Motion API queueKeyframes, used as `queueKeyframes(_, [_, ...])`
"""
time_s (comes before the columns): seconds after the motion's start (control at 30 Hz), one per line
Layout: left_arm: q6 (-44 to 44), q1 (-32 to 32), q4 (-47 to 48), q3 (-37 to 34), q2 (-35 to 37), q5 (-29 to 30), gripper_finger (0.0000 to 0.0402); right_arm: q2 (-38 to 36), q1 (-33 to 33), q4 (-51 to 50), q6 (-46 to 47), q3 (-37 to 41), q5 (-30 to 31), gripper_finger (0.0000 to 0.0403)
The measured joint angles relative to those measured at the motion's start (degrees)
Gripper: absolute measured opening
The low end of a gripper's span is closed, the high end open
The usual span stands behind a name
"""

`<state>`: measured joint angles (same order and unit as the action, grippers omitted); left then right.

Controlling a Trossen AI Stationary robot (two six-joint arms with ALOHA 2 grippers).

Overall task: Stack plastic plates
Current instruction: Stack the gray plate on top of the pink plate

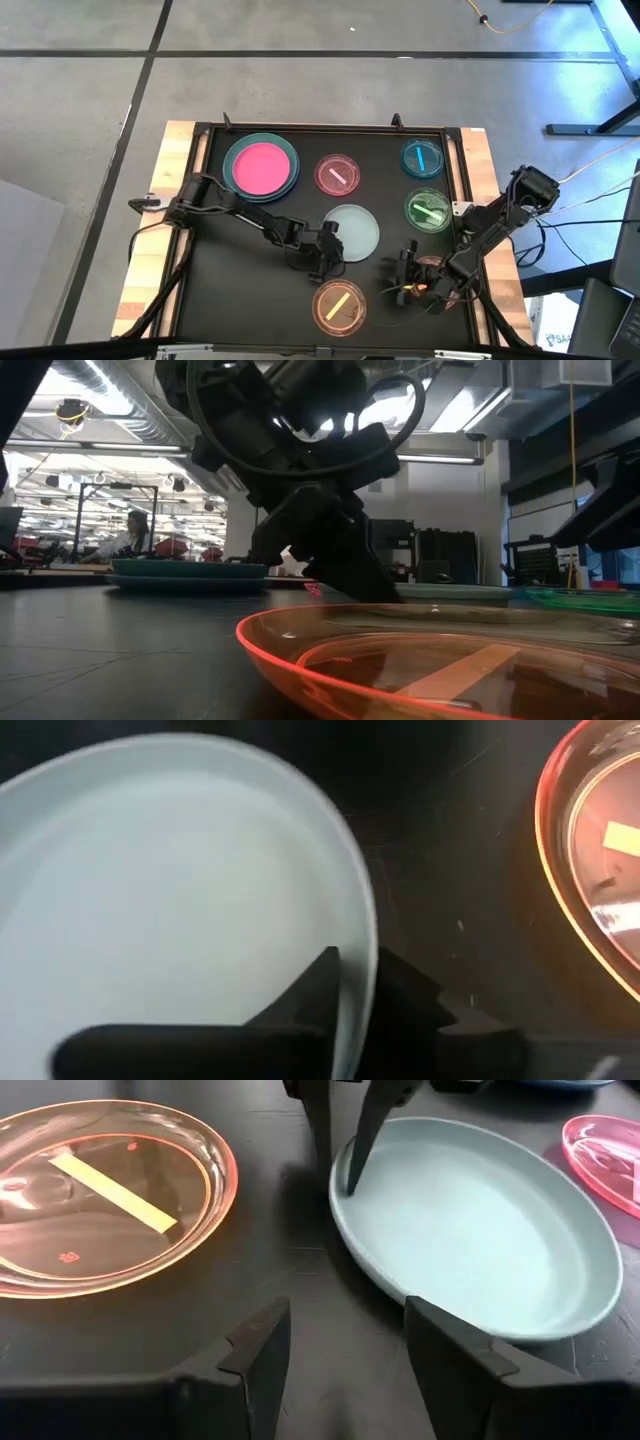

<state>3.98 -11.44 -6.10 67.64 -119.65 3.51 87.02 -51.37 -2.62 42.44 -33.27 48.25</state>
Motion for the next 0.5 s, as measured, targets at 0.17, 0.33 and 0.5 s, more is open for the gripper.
queueKeyframes(0.17, [0.7, -0.4, 0.4, 0.0, 0.5, 1.8, 0.0008, 0.0, 0.0, -0.4, 0.4, 0.1, 0.2, 0.0188])
queueKeyframes(0.33, [0.1, -1.8, 4.2, -0.2, 3.9, 6.5, 0.0014, 0.0, 0.0, -0.4, 0.4, 0.1, 0.3, 0.0188])
queueKeyframes(0.5, [-0.9, -2.9, 9.5, -0.2, 10.5, 8.2, 0.0014, 0.0, 0.0, -0.5, -0.2, 0.1, 0.3, 0.0188])
